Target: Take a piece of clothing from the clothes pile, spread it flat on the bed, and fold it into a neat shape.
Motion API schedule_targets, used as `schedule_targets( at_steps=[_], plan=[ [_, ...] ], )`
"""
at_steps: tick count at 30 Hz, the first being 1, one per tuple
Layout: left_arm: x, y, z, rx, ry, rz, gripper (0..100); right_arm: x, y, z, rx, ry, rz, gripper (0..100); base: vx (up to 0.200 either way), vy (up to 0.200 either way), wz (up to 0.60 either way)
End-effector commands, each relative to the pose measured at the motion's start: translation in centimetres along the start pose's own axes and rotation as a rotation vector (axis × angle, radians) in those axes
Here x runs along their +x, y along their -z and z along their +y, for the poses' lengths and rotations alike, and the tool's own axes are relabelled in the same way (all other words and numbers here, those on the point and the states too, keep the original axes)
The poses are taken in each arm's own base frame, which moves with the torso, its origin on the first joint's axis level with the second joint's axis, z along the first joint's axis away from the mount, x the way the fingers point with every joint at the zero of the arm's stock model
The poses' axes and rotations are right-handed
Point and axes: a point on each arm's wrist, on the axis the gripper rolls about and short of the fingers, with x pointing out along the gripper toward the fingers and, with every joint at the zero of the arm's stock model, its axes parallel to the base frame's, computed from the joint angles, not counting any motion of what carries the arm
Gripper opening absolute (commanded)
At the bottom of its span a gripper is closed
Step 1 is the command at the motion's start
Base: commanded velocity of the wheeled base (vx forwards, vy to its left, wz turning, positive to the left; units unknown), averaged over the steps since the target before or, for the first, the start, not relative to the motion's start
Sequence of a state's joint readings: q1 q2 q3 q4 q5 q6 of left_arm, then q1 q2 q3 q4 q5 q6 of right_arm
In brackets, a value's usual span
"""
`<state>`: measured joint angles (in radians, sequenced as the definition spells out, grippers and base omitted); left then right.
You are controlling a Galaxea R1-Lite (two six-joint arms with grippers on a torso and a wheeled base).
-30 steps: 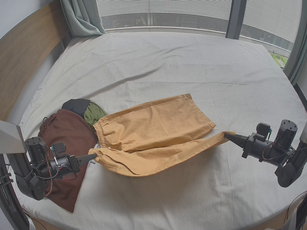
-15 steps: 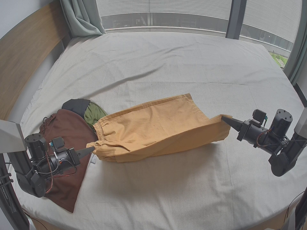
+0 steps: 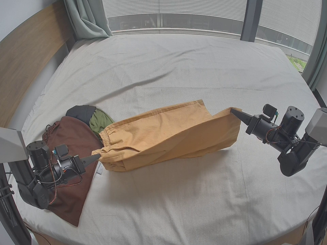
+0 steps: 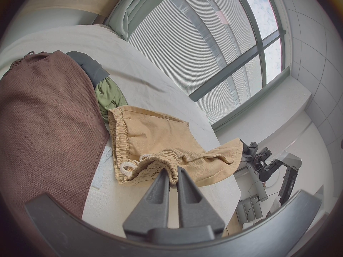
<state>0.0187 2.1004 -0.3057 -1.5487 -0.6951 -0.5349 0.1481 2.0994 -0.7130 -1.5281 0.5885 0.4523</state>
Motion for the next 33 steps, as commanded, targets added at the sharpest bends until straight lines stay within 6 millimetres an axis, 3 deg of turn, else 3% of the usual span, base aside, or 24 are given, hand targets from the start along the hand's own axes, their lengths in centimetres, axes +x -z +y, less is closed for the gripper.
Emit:
schedule_targets(
  at_steps=[1, 23, 33],
  plan=[
    [0.3, -0.4, 0.1, -0.011, -0.014, -0.024, 0, 1.0, 0.5, -1.0, 0.001, -0.003, -0.003, 0, 0.0, 0.0, 0.0],
    [1.7, -0.8, 0.1, -0.135, -0.011, -0.05, 0, 5.8, 0.3, -3.6, -0.013, -0.074, -0.086, 0, 0.0, 0.0, 0.0],
    [3.6, -1.1, 1.8, -0.133, -0.059, -0.098, 0, 7.9, 1.0, -5.3, 0.009, -0.081, -0.094, 0, 0.0, 0.0, 0.0]
  ],
)
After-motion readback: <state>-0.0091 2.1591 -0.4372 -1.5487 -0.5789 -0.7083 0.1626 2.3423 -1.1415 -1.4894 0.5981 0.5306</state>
